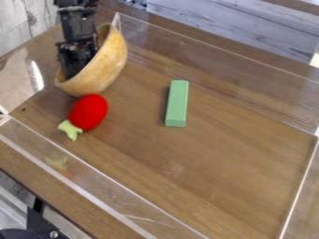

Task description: Move the red object to the left side of the table

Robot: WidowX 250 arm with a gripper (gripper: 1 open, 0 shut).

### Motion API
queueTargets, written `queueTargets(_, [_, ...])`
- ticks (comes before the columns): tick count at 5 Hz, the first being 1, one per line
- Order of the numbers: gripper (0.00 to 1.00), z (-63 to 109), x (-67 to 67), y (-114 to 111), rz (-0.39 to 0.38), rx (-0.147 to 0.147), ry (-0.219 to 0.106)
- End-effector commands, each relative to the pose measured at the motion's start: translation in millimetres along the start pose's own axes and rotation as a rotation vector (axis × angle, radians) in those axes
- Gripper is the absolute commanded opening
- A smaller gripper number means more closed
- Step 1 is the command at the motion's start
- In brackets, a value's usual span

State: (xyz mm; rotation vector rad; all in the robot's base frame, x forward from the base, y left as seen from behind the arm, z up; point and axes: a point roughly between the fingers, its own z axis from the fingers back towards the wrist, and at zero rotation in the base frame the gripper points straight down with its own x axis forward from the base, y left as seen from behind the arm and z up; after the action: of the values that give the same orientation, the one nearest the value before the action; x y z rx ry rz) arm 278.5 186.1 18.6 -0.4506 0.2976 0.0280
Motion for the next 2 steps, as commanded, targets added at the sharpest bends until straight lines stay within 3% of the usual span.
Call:
queueTargets(1, [0.00, -14.7, -1.4, -9.4, 0.052, -0.040, -0.019])
queueTargets(2, [0.00, -11.3, -1.3, -14.1, 0.129, -0.077, -0.061])
